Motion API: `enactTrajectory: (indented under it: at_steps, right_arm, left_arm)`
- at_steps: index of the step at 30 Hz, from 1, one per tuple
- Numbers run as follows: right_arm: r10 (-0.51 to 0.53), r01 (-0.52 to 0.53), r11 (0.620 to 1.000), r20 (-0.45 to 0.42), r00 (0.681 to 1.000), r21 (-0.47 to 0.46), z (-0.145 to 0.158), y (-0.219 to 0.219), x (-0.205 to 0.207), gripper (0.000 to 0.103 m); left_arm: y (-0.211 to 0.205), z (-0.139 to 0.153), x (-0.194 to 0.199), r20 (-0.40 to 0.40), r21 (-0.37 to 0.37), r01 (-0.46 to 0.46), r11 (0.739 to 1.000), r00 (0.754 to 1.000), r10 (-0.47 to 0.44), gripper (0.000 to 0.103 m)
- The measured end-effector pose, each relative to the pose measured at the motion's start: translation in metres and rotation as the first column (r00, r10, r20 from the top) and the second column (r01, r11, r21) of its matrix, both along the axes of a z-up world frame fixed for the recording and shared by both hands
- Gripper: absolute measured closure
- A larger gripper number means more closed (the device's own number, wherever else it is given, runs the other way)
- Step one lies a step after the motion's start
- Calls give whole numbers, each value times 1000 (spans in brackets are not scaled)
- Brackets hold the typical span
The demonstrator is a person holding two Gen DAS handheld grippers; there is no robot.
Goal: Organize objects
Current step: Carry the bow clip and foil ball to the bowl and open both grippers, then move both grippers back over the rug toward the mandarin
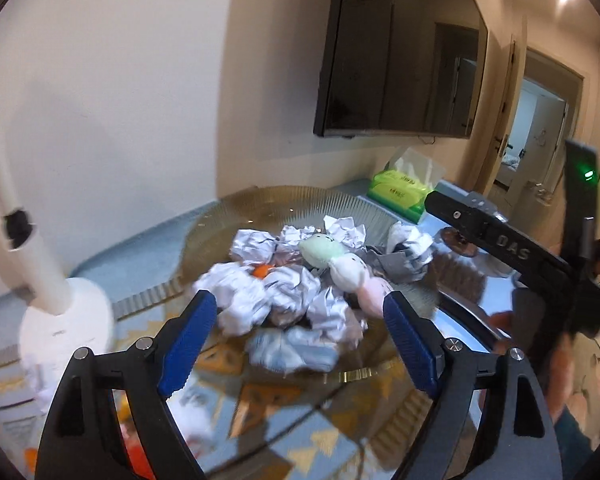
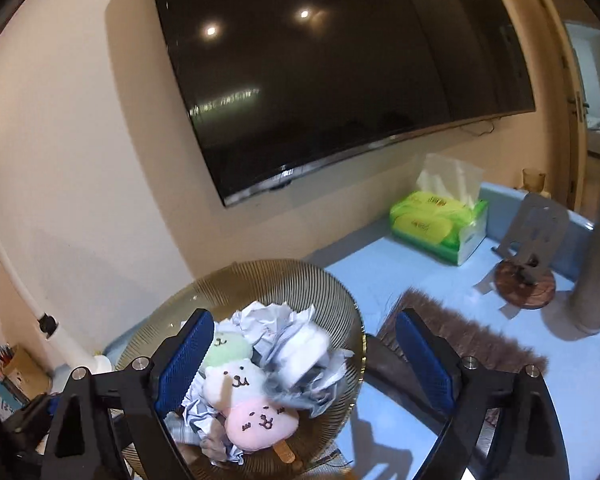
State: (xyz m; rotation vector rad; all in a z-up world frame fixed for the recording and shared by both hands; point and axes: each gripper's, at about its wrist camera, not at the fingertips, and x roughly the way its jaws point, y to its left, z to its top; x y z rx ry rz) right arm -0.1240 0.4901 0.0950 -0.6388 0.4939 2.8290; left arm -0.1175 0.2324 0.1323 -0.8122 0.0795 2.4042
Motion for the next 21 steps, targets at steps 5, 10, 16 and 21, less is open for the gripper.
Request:
enactTrajectory:
  at_steps: [5,10,16,21]
  right_arm:
    - [28,-27,1000,-41,999,12,17,-18,31,11]
    - [244,-242,969,-35,969,47,32,-86,83,0]
    - [503,-507,857,66,862,92,16,-190,124,0]
    - [552,-566,822,153,820,70,-30,-240,121,0]
  left_arm:
    - [-83,36,56,-42,43,-63,997,997,65,17]
    - [-198,67,100,63,218,-169,961,985,159,6]
    - [-284,67,129,88,247,-351,903,936,340,3]
    - [-298,5,116,106,152,-444,883,896,432,1]
